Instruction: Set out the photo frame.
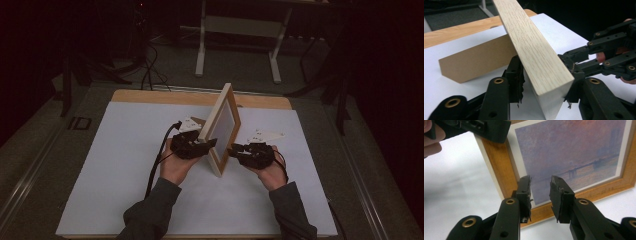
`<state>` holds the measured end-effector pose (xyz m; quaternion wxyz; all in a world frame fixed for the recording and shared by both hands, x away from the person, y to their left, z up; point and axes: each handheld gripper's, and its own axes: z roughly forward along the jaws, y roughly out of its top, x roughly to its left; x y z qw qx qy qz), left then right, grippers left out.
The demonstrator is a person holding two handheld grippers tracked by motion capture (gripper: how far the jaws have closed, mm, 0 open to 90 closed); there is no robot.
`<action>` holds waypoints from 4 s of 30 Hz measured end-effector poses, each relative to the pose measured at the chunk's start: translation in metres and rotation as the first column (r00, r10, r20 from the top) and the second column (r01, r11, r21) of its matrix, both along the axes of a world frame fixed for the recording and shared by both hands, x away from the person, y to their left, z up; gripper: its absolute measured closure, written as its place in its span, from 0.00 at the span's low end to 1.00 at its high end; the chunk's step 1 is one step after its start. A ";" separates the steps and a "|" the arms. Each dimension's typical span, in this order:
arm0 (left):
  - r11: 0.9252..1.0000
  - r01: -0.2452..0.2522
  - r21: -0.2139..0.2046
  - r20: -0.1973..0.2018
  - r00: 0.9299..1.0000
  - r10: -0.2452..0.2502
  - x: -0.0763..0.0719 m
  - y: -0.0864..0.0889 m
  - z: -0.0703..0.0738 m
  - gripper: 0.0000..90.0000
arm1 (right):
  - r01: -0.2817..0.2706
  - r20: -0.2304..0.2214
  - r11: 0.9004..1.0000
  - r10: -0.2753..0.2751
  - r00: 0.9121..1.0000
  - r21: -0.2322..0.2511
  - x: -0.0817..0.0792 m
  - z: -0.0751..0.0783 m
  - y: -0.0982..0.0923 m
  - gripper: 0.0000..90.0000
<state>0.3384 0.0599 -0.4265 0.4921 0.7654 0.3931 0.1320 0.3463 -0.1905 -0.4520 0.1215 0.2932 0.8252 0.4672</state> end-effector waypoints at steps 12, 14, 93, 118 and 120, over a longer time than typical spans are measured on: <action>0.999 -0.044 -0.018 -0.004 0.999 0.044 0.003 0.009 -0.002 0.71 | 0.002 -0.001 1.000 -0.002 1.000 0.003 0.000 0.000 -0.001 0.77; 0.998 -0.054 -0.027 -0.005 0.999 0.054 0.003 0.011 -0.002 0.72 | 0.002 0.000 1.000 -0.002 1.000 0.004 0.000 0.000 -0.001 0.77; 0.986 -0.020 -0.163 0.041 0.999 0.027 0.019 0.051 -0.014 0.78 | 0.065 -0.018 0.997 -0.065 0.998 0.030 0.006 -0.004 -0.014 0.75; 0.973 0.025 -0.230 0.020 1.000 -0.021 0.025 0.063 -0.017 0.79 | 0.088 -0.012 0.996 -0.087 0.996 0.030 0.007 -0.003 -0.018 0.74; 0.972 0.028 -0.235 0.020 1.000 -0.024 0.026 0.064 -0.018 0.79 | 0.092 -0.010 0.995 -0.092 0.996 0.032 0.008 -0.002 -0.019 0.74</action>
